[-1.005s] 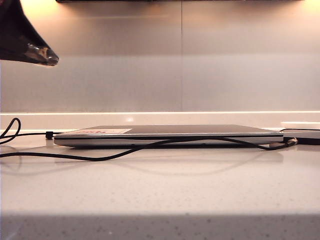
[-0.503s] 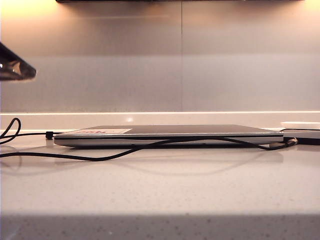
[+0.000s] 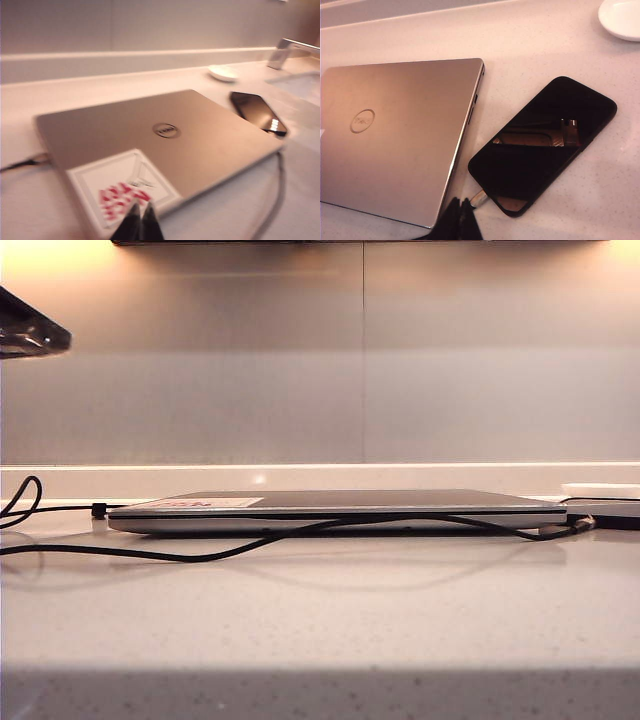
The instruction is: Pick up the charging cable and the phone, plug the charging cable into the charging port on the phone, and finally place them back on the table.
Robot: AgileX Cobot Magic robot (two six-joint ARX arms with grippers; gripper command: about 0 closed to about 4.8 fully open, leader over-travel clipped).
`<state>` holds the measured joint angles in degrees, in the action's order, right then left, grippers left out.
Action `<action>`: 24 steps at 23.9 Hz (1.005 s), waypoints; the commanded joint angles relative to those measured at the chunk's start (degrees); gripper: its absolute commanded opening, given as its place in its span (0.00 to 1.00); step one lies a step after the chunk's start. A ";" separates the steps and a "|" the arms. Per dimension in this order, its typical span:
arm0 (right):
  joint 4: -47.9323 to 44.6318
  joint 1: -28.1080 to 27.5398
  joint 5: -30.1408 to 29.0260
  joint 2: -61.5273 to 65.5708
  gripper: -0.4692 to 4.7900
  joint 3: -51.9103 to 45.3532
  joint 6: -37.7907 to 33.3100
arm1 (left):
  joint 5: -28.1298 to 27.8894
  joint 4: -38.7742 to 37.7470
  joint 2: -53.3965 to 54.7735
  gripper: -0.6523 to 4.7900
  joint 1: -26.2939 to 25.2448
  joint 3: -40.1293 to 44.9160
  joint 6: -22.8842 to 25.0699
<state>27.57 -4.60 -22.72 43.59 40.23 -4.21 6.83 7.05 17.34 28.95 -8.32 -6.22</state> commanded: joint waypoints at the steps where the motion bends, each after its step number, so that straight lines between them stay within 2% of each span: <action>1: -0.83 0.09 -0.09 -0.17 0.08 0.37 0.13 | -0.15 0.90 -2.38 0.11 -5.14 1.07 0.44; 5: -0.81 0.09 -0.11 -0.17 0.08 0.37 0.13 | -0.15 0.74 -9.84 0.11 -14.51 4.50 0.50; 11: -0.83 0.09 -0.09 -0.17 0.08 0.37 0.13 | -0.15 0.13 -17.25 0.11 -21.94 7.80 4.61; 17: -0.83 0.07 -0.09 -0.17 0.08 0.37 0.13 | -0.15 -0.90 -17.25 0.11 -23.50 7.80 9.46; 24: -0.83 0.07 -0.09 -0.17 0.08 0.37 0.13 | -0.15 -4.15 -17.25 0.11 -24.24 7.80 10.27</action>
<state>27.55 -4.62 -22.70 43.59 40.23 -4.21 6.48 2.33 0.05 4.71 -0.27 3.86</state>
